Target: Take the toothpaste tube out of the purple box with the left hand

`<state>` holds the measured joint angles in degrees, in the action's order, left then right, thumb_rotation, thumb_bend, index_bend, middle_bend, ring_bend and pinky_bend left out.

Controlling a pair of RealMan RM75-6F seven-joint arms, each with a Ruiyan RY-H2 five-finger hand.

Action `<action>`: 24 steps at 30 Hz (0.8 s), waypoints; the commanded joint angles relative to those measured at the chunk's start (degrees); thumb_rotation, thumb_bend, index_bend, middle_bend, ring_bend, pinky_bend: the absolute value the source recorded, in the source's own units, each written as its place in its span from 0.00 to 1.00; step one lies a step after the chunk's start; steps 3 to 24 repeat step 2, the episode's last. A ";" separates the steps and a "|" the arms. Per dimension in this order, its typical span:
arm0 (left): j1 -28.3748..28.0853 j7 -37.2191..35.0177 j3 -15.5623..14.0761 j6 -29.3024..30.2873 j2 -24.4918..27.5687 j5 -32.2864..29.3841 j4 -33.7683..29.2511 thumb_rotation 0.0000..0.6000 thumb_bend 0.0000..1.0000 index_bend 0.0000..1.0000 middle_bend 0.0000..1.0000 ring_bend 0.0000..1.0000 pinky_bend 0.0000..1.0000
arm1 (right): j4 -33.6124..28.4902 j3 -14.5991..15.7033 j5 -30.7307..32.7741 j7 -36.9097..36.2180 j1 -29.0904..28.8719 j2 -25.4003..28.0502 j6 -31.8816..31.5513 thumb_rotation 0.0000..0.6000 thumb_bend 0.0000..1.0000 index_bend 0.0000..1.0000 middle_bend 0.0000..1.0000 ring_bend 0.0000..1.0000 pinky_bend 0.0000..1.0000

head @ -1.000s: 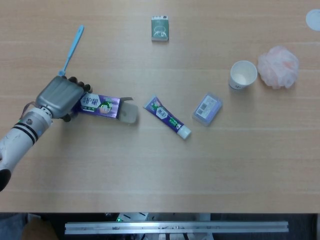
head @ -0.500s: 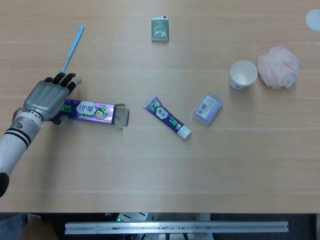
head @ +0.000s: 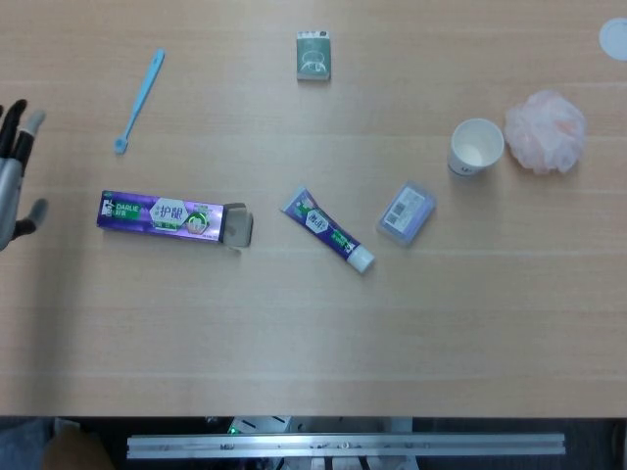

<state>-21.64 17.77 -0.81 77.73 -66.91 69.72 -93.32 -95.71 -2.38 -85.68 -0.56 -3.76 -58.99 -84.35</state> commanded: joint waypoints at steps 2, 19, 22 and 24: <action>7.40 -0.92 -1.68 8.80 -0.23 4.35 -2.07 1.00 0.27 0.00 0.05 0.04 0.18 | -0.18 0.12 -0.39 0.05 0.12 -0.07 -0.19 1.00 0.29 0.31 0.39 0.28 0.34; 7.40 -0.92 -1.68 8.80 -0.23 4.35 -2.07 1.00 0.27 0.00 0.05 0.04 0.18 | -0.18 0.12 -0.39 0.05 0.12 -0.07 -0.19 1.00 0.29 0.31 0.39 0.28 0.34; 7.40 -0.92 -1.68 8.80 -0.23 4.35 -2.07 1.00 0.27 0.00 0.05 0.04 0.18 | -0.18 0.12 -0.39 0.05 0.12 -0.07 -0.19 1.00 0.29 0.31 0.39 0.28 0.34; 7.40 -0.92 -1.68 8.80 -0.23 4.35 -2.07 1.00 0.27 0.00 0.05 0.04 0.18 | -0.18 0.12 -0.39 0.05 0.12 -0.07 -0.19 1.00 0.29 0.31 0.39 0.28 0.34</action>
